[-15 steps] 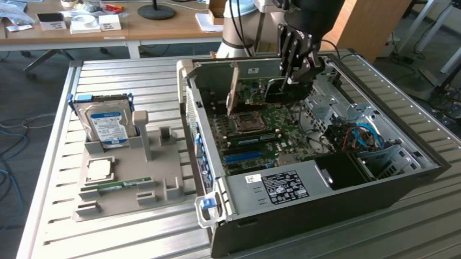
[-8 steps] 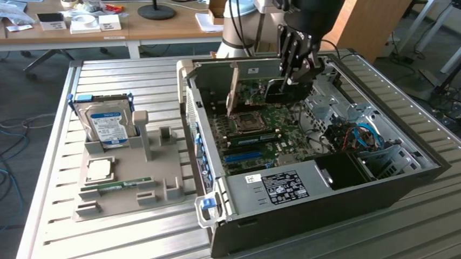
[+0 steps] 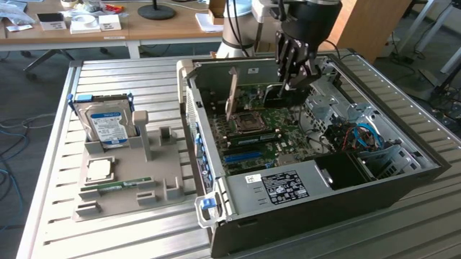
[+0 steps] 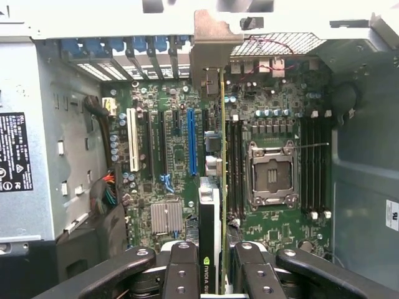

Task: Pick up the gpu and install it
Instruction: 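Insert the gpu into the slot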

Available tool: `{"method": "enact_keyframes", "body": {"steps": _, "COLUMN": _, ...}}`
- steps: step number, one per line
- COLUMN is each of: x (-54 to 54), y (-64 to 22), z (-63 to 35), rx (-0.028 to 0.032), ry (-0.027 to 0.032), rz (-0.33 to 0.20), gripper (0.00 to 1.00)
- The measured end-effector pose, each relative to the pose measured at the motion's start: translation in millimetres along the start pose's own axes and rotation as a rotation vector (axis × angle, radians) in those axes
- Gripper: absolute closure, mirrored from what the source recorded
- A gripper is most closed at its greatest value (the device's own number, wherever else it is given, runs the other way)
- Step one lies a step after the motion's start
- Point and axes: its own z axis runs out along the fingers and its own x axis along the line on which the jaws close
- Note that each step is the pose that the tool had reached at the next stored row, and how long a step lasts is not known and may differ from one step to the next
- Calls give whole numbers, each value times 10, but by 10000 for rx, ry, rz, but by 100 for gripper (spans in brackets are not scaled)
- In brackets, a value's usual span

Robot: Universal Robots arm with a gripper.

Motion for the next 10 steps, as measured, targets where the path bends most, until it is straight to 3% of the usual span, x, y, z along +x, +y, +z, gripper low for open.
{"method": "enact_keyframes", "body": {"steps": 10, "x": 42, "y": 18, "z": 118, "rx": 1, "ry": -1, "rz": -8, "gripper": 73}}
